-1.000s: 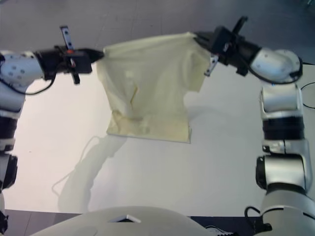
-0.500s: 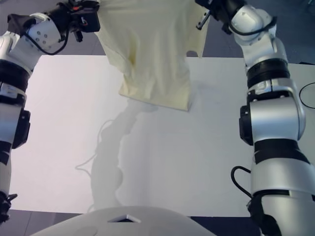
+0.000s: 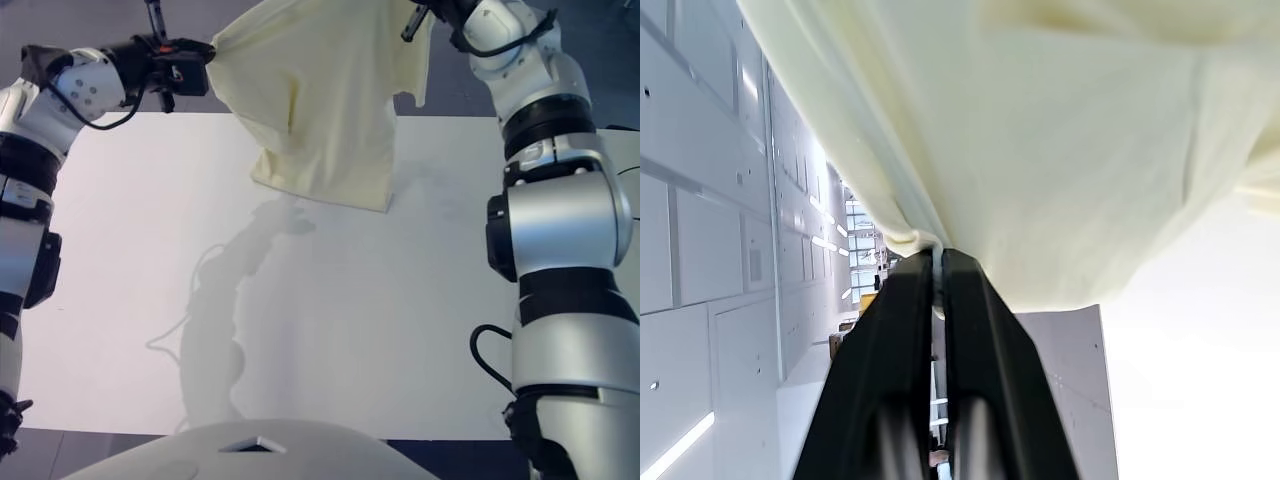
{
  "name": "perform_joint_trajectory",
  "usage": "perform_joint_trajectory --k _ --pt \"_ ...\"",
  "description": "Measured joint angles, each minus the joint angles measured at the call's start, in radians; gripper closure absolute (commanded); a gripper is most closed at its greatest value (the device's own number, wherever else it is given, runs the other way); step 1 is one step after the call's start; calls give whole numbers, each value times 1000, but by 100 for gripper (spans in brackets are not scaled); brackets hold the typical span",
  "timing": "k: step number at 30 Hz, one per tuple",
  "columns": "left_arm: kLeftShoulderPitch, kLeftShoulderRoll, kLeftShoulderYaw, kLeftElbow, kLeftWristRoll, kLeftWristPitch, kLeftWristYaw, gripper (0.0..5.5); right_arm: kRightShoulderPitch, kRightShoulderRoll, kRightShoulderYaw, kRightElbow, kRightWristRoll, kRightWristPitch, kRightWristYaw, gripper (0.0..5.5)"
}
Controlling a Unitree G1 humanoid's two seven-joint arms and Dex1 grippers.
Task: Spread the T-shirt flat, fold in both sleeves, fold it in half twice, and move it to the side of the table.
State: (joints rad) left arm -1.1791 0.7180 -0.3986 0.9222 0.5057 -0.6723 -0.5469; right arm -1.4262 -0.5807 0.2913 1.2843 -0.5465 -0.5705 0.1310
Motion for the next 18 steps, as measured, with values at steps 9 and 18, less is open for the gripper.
perform_joint_trajectory --k 9,18 --pt "413 210 187 -639 -281 184 -242 550 147 -109 -61 -151 97 -270 168 550" --pt "680 314 287 -1045 -413 366 -364 550 679 -292 -214 -800 486 -179 511 550"
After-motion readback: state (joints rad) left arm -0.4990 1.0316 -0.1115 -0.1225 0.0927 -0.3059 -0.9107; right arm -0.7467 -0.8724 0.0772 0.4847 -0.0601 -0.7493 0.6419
